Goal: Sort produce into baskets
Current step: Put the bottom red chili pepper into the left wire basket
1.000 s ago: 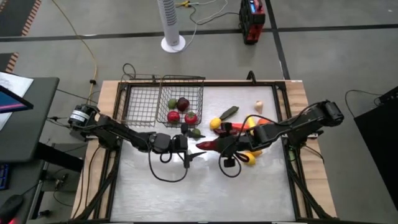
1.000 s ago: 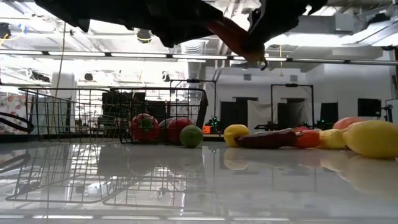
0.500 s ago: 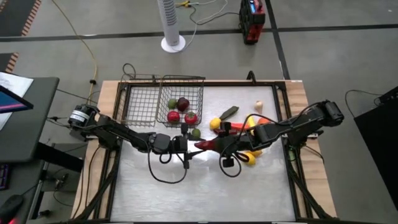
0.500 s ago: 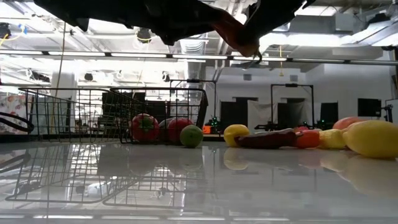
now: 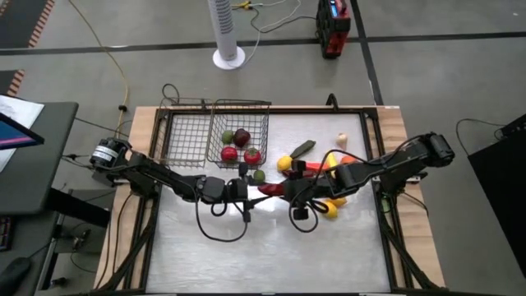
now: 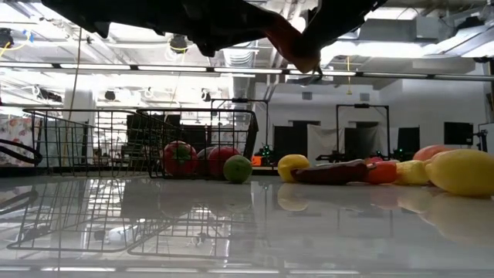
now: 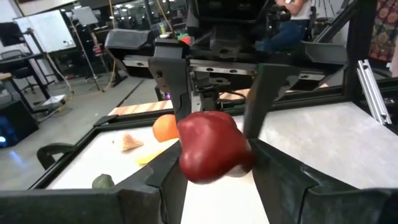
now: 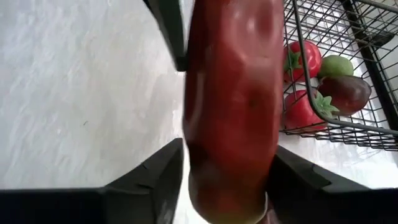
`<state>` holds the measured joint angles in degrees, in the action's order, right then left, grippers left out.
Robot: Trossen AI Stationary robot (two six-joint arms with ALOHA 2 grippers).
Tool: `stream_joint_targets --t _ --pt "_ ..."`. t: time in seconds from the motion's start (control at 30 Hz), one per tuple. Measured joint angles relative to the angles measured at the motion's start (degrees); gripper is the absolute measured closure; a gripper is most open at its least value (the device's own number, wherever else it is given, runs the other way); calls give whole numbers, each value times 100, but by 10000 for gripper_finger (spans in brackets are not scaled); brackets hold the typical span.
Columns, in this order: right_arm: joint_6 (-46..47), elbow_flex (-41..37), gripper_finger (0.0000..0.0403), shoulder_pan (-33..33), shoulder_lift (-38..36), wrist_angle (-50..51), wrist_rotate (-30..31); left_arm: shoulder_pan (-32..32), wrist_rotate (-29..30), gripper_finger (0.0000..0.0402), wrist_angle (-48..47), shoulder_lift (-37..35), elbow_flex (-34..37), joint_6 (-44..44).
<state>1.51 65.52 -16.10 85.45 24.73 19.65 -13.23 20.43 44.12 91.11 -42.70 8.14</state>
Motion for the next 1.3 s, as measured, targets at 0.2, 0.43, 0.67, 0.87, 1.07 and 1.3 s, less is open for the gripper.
stream_joint_targets --t 0.2,0.43,0.67,0.87,1.07,1.3 --pt "91 0 113 -9 0 -64 -21 0 25 246 2 0 0 -29" --pt "41 321 96 0 -89 153 20 0 152 246 0 0 0 -37" --pt "150 599 96 7 -320 994 311 0 314 246 -728 -45 0 -491" --pt "746 321 97 11 -345 1566 373 -12 -528 242 -1749 171 -140 -2665" --pt "1118 -13 97 13 -410 1646 1107 -499 45 206 -2767 886 -977 -3140" --pt "1319 -57 97 -76 -415 1874 1149 -615 1052 147 -4116 1674 -2254 -3913"
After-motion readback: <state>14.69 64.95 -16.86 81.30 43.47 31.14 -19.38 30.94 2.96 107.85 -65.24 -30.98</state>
